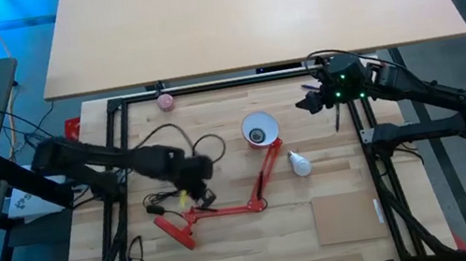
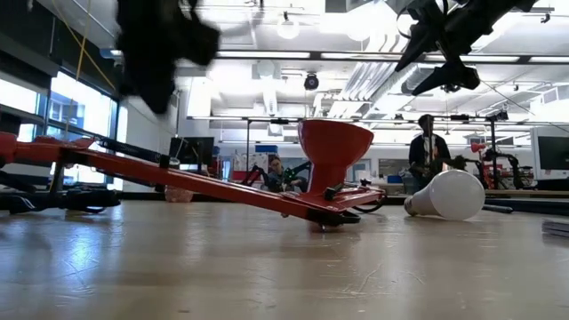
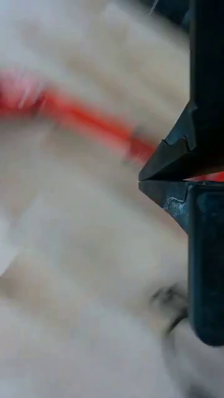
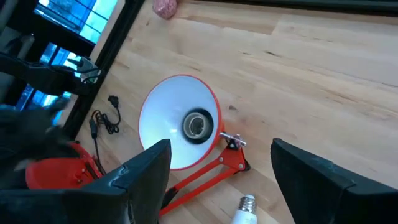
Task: Screw lightbulb
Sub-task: Prepare the desk lamp
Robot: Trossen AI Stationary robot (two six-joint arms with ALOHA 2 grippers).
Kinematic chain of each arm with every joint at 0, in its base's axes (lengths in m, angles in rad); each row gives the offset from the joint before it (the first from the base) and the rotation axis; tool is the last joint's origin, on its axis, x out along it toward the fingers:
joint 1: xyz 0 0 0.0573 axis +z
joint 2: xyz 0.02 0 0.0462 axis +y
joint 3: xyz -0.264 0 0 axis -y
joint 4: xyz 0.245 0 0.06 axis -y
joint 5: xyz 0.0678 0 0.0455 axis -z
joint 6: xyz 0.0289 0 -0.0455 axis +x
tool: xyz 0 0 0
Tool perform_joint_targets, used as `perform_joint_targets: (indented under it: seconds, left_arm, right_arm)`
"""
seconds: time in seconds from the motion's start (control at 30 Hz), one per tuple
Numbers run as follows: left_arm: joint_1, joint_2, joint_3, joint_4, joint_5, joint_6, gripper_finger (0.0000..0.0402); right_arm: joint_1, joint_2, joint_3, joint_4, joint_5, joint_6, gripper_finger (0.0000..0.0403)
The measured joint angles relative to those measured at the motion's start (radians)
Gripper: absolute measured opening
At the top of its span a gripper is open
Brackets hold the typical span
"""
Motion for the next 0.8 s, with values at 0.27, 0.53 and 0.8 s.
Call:
perform_joint_targets:
  seconds: [0.27,0.53,0.8]
  left_arm:
    - [-0.317,-0.07,0.168,-0.057,0.062,-0.388,0.0]
    - [-0.597,0.023,0.266,-0.231,-0.113,-0.561,0.0]
    - [-0.632,0.16,0.266,-0.46,-0.205,-0.703,0.0]
  right_arm:
    - [0.0,0.0,0.0,-0.028,0.0,-0.001,0.0267]
    - [0.0,0.0,0.0,-0.03,0.0,-0.019,0.0267]
    - [0.0,0.0,0.0,-0.029,0.007,-0.027,0.0267]
